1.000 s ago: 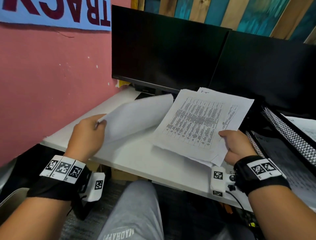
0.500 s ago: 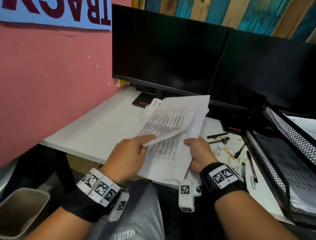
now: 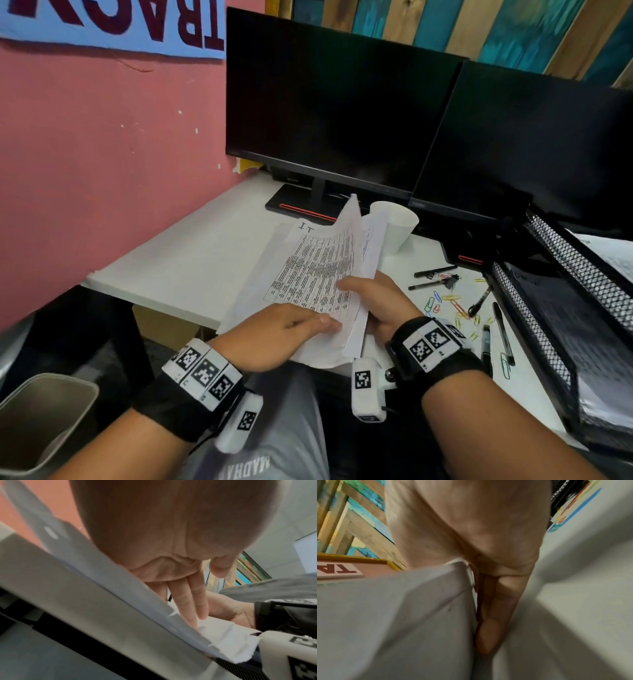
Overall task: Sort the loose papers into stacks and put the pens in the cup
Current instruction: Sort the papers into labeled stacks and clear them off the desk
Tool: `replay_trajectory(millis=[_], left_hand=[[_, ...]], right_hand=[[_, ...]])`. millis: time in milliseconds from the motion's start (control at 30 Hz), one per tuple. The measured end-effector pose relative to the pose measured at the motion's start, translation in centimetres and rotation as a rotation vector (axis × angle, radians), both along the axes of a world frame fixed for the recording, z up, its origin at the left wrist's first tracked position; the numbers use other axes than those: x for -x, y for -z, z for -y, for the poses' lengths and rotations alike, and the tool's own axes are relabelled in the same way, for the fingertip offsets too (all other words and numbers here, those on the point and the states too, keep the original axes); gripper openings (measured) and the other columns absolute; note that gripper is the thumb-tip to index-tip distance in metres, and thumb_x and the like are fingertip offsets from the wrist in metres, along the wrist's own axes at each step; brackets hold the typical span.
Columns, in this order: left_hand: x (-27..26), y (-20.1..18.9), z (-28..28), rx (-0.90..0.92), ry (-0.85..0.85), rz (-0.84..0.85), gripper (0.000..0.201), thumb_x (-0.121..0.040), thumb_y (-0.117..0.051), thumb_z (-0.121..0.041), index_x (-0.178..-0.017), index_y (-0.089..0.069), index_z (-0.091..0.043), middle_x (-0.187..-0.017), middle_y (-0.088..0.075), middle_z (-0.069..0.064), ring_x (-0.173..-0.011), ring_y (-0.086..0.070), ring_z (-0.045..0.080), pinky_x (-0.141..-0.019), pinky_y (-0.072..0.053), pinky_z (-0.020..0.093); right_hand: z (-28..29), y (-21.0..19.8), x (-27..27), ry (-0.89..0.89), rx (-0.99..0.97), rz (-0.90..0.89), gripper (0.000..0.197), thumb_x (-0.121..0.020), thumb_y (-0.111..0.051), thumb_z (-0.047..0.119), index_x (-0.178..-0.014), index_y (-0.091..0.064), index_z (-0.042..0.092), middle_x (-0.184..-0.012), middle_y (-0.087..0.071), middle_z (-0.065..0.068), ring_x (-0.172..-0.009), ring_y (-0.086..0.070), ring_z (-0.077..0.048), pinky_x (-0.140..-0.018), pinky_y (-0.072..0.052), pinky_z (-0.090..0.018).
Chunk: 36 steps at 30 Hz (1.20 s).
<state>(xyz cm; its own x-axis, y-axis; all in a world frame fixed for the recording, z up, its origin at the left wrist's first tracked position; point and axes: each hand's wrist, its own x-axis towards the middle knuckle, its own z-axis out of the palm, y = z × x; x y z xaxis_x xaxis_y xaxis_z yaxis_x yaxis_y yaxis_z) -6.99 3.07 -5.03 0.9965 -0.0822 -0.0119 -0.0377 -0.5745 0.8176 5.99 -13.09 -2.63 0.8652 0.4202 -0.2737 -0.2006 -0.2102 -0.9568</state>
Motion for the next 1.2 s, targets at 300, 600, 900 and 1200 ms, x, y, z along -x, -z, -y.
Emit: replay_trajectory(millis=[300, 600, 900, 1200], left_hand=[[-0.1, -1.4, -4.2, 0.142, -0.562, 0.188, 0.066, -0.095, -0.072, -0.034, -0.153, -0.042, -0.041, -0.160, -0.044, -0.011, -0.143, -0.045, 0.014, -0.121, -0.036, 0.046], [0.2, -3.1, -5.6, 0.490, -0.605, 0.376, 0.037, -0.100, -0.062, -0.008, -0.129, -0.059, -0.029, -0.121, -0.074, -0.008, -0.115, -0.070, 0.013, -0.097, -0.055, 0.037], [0.7, -6.6, -4.1, 0.268, -0.668, 0.745, 0.021, -0.103, -0.060, -0.012, -0.115, -0.065, -0.028, -0.103, -0.069, -0.017, -0.095, -0.063, -0.013, -0.084, -0.051, 0.010], [-2.5, -9.0, -4.4, 0.503, -0.516, 0.644, 0.050, -0.086, -0.080, -0.023, -0.132, -0.063, -0.013, -0.119, -0.077, -0.003, -0.113, -0.071, 0.009, -0.101, -0.055, 0.034]], right_hand=[[0.7, -2.3, 0.0, -0.045, -0.093, 0.139, 0.050, -0.094, -0.046, -0.019, -0.126, -0.066, 0.013, -0.123, -0.077, -0.014, -0.112, -0.075, -0.033, -0.099, -0.058, -0.055], [-0.1, -4.1, 1.1, -0.056, -0.058, 0.415, 0.043, -0.104, -0.051, 0.005, -0.140, -0.059, 0.027, -0.129, -0.074, 0.004, -0.119, -0.071, -0.017, -0.108, -0.054, -0.051], [-1.0, -7.0, 2.9, 0.245, -0.158, 0.745, 0.046, -0.100, -0.051, -0.003, -0.141, -0.052, 0.020, -0.133, -0.065, 0.011, -0.123, -0.061, 0.001, -0.116, -0.047, -0.031], [0.3, -8.3, 1.6, 0.351, -0.373, 0.585, 0.044, -0.086, -0.064, 0.011, -0.125, -0.053, 0.027, -0.127, -0.069, 0.003, -0.118, -0.068, -0.015, -0.108, -0.054, -0.046]])
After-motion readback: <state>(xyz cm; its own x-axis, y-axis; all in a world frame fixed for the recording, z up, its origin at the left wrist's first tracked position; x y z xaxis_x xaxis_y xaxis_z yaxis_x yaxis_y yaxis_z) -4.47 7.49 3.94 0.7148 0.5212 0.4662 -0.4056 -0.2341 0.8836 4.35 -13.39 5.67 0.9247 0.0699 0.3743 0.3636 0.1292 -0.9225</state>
